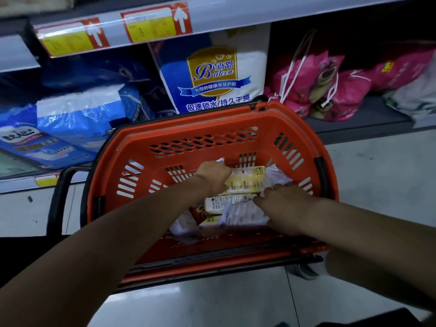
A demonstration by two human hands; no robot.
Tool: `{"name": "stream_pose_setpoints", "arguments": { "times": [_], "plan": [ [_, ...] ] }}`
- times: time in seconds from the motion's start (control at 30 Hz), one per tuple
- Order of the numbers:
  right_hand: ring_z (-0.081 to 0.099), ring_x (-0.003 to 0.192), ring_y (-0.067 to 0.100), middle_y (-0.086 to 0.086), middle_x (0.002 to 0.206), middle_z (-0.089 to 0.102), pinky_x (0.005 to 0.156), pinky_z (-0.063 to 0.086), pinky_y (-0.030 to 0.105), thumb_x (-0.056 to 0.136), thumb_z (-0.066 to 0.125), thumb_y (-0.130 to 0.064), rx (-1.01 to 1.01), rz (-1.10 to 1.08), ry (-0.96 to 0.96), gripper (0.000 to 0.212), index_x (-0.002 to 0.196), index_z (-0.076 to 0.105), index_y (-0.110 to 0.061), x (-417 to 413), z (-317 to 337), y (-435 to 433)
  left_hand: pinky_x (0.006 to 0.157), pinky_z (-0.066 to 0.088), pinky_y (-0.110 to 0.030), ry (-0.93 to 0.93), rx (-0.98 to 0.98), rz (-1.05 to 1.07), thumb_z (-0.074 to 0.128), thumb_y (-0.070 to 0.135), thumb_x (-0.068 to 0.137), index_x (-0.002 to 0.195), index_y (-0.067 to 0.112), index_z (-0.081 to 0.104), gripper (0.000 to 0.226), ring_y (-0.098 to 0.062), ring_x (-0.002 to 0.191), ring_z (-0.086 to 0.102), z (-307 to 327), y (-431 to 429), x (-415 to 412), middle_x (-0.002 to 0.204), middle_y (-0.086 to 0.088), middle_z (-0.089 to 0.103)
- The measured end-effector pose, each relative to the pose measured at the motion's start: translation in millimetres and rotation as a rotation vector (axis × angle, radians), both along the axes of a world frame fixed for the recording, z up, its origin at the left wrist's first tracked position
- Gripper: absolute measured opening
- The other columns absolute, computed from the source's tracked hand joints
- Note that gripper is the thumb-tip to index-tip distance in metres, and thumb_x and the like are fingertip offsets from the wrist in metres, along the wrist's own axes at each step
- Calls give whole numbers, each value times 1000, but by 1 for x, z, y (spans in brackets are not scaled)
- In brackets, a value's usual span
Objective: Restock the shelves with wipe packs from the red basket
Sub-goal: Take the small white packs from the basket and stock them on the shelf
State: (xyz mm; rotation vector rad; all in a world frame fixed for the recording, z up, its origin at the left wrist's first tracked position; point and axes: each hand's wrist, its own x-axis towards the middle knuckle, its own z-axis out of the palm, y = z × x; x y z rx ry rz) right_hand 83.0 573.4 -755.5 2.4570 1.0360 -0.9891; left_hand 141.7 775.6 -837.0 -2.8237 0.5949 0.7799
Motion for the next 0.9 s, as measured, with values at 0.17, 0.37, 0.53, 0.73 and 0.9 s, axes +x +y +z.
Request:
{"name": "stream_pose_setpoints", "arguments": {
  "times": [0.17, 0.37, 0.53, 0.73, 0.9],
  "plan": [
    [52, 126, 34, 14, 143, 51, 97, 45, 40, 102, 54, -35, -2, -8, 34, 55, 152, 38, -17, -3, 6, 8, 54, 42, -31, 55, -94, 178, 70, 13, 87, 58, 14, 48, 36, -21, 55, 51, 18, 23, -10, 59, -2, 49],
    [53, 127, 32, 12, 141, 53, 97, 46, 40, 101, 56, -36, -13, -15, 36, 51, 148, 44, -18, -5, 18, 18, 58, 53, -33, 12, -92, 273, 72, 12, 81, 62, 10, 62, 21, -27, 63, 62, 41, 65, -28, 65, -7, 63],
    [52, 133, 30, 9, 149, 50, 104, 48, 39, 99, 57, -49, 119, -169, 161, 62, 151, 43, -19, -3, 28, 28, 58, 46, -33, -34, -193, 373, 77, 21, 82, 55, 17, 53, 37, -20, 61, 55, 66, 95, -44, 59, 0, 56],
    [56, 130, 26, 9, 149, 54, 110, 47, 40, 98, 50, -64, 431, -673, 485, 66, 147, 50, -19, 0, 46, 51, 55, 41, -21, -84, -365, 365, 78, 16, 84, 58, 16, 60, 32, -12, 61, 62, 117, 101, -58, 65, -1, 68],
    [76, 95, 36, 22, 119, 70, 89, 61, 48, 92, 47, -75, 671, -1283, 794, 83, 155, 35, -24, 6, 58, 65, 53, 40, -12, -122, -689, 413, 80, 11, 86, 59, 13, 64, 32, -4, 48, 53, 157, 93, -67, 58, 5, 65]
  ]
}}
